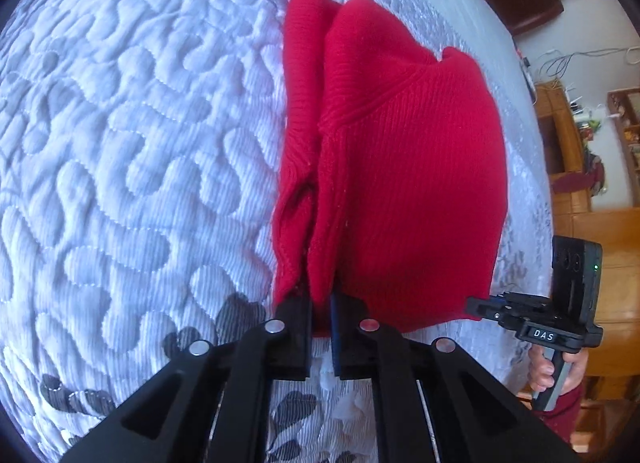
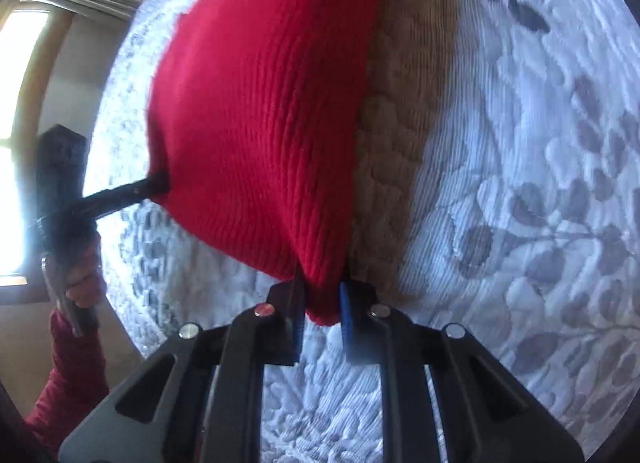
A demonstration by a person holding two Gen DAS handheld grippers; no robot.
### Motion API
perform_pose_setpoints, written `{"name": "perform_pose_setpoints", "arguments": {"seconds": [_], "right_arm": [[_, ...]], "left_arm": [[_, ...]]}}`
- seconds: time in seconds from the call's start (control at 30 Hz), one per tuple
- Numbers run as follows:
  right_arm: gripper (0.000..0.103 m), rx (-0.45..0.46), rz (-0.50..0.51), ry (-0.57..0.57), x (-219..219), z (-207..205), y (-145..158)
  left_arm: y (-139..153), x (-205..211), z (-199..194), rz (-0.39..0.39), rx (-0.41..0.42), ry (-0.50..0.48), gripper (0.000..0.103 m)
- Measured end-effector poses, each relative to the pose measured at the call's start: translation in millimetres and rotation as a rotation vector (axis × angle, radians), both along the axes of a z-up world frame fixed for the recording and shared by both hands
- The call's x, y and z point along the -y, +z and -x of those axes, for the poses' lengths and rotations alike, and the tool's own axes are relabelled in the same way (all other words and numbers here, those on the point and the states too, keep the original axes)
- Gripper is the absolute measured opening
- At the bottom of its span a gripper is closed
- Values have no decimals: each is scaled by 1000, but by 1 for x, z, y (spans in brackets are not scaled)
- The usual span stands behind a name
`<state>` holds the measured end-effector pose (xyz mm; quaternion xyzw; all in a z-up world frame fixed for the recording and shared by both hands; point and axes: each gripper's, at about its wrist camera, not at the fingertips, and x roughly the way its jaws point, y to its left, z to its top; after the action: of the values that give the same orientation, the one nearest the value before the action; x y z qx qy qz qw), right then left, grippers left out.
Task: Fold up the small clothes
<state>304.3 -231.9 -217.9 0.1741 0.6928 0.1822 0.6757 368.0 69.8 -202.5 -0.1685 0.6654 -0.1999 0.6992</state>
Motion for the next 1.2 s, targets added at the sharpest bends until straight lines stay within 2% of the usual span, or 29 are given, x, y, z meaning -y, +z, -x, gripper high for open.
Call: {"name": "perform_pose_setpoints", "arguments": {"seconds": [0.1,0.13,0.2,0.23,0.3,0.37,0.53,0.63,0.73,0.87,0.97,1.0,1.07,1.1,1.13,1.2], "right_arm": [[18,30,49,34,-9,-4,4],[21,40,63,45,-10,-4,7],[34,67,93,54,-11,0,15],[38,79,106,54,-9,1,20],[38,124,140,53,-5,4,33],[38,152,140,43,0,4,42],[39,191,144,6,8,-11,52],[39,184,124,-3,9,-16,50],[39,184,132,-4,9,-19,44],[39,185,126,-18,16,-22,40],[40,187,124,-21,19,-24,38],[40,186,126,-21,21,-24,38],[40,182,126,-21,20,-26,35],[40,181,126,-20,18,-27,34],[40,181,126,-19,19,-28,34],[40,182,128,-17,18,-29,33]], "left_arm": [[7,4,0,-41,13,-23,10],[13,4,0,-55,21,-41,15],[27,3,1,-106,31,-63,36],[34,1,1,-127,45,-64,52],[58,-8,-4,-165,131,-57,54],[72,-13,-20,-195,183,-42,56],[82,11,-87,-217,207,-4,56],[74,39,-124,-230,225,-5,56],[65,57,-140,-239,238,-21,56],[55,69,-154,-329,253,-9,56],[47,72,-157,-302,235,-19,54],[45,74,-158,-297,231,-28,52],[41,78,-158,-295,225,-47,34],[40,79,-158,-293,224,-51,32],[39,78,-159,-290,223,-51,23],[39,76,-161,-282,218,-43,14]]}}
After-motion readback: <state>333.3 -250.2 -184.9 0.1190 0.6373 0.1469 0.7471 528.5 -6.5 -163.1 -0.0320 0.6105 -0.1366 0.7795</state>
